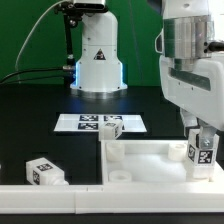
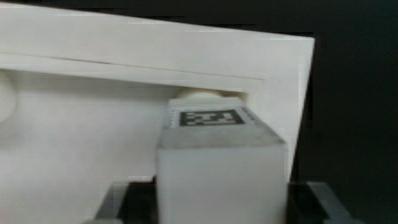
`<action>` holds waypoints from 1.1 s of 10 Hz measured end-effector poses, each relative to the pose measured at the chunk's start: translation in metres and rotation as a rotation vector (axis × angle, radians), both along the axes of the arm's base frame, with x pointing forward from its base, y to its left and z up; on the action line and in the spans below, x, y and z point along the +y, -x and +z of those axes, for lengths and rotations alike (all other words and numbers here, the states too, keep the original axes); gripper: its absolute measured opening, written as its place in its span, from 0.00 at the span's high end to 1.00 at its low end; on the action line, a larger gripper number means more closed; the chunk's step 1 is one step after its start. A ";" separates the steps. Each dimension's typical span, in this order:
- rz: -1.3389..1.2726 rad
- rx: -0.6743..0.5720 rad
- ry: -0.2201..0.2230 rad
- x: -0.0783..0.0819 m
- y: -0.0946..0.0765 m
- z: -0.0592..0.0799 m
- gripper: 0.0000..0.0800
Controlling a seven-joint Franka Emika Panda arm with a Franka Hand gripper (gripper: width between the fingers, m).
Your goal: Assemble square table
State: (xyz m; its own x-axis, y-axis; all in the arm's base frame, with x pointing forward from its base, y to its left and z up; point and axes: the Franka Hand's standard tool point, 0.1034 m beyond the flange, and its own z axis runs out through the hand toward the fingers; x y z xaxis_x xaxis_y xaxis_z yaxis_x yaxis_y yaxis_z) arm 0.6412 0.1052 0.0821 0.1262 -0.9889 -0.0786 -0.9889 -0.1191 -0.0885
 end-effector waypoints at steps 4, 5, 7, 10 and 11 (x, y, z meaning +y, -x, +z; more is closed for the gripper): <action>0.584 -0.043 0.081 0.015 0.004 -0.002 0.23; 0.738 -0.061 0.092 0.017 0.005 -0.004 0.20; 0.854 -0.069 0.102 0.015 0.005 -0.004 0.19; 1.387 -0.114 0.197 0.011 -0.004 0.001 0.19; 1.400 -0.125 0.202 0.013 -0.004 0.000 0.19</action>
Offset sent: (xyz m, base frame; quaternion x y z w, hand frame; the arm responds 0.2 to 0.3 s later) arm -0.0162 0.0257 0.0005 -0.0144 0.0329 -0.3904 0.9200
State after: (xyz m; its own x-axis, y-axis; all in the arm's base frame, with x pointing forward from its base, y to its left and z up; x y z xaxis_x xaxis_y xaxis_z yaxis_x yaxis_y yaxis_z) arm 0.6451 0.1182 0.0819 0.9906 -0.0364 0.1316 -0.0328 -0.9990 -0.0291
